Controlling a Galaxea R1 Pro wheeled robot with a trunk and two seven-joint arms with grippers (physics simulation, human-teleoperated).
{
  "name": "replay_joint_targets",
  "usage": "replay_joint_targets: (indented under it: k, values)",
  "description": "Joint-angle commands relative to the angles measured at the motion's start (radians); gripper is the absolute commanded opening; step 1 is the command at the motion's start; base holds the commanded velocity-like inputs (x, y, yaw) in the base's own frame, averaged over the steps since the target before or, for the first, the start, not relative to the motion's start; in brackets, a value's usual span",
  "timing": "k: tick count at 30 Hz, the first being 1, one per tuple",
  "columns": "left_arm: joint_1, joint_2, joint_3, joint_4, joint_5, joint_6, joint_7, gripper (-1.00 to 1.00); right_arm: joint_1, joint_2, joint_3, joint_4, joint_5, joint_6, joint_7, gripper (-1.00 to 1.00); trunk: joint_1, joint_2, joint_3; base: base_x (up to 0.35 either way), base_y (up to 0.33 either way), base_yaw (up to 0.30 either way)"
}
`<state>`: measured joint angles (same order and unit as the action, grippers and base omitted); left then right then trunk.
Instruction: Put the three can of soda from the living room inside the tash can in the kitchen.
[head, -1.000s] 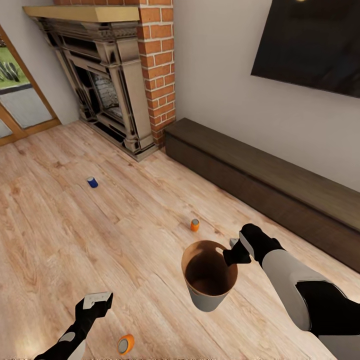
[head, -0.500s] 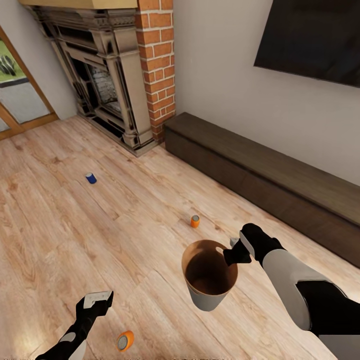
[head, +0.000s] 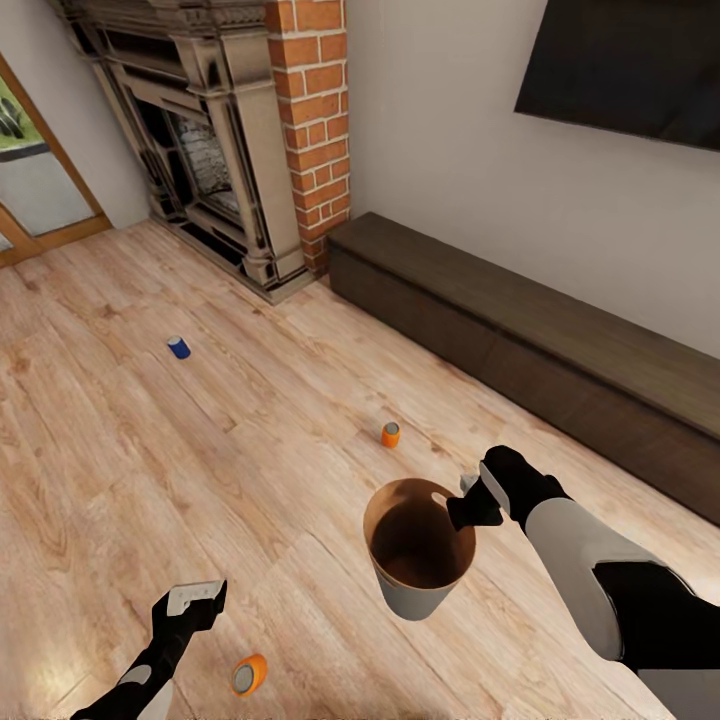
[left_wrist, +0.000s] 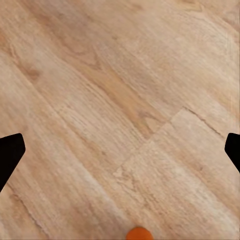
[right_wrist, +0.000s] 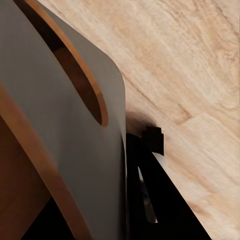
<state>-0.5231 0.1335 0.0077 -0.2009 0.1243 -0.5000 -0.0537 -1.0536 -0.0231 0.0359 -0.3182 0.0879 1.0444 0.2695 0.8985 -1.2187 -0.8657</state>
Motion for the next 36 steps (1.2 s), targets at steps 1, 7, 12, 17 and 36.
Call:
replay_joint_targets:
  k: [1, 7, 12, 17, 36]
  values:
    - [0.0, 0.0, 0.0, 0.0, 0.0, 0.0, 0.0, 1.0, -0.001, 0.0, -0.004, 0.001, -0.027, 0.003, 0.005, -1.0, 0.004, -0.007, -0.005, 0.0, 0.0, 0.0]
    - [0.0, 0.0, 0.0, 0.0, 0.0, 0.0, 0.0, 1.0, -0.006, 0.001, -0.005, 0.0, -0.028, 0.003, 0.005, -1.0, 0.027, -0.049, -0.033, 0.0, 0.0, 0.0]
    - [0.0, 0.0, -0.001, 0.0, -0.001, 0.0, 0.0, 1.0, -0.008, 0.007, -0.004, -0.001, -0.025, 0.003, 0.005, -1.0, 0.046, -0.084, -0.056, 0.0, 0.0, 0.0]
    - [0.0, 0.0, -0.001, 0.0, -0.002, 0.0, 0.0, 1.0, -0.008, 0.01, -0.002, -0.002, -0.022, 0.003, 0.005, -1.0, 0.065, -0.119, -0.079, 0.0, 0.0, 0.0]
    - [0.0, 0.0, -0.001, 0.0, -0.002, 0.0, 0.0, 1.0, -0.006, 0.014, 0.002, -0.033, -0.024, 0.003, 0.005, -1.0, 0.138, -0.252, -0.123, 0.0, 0.0, 0.0]
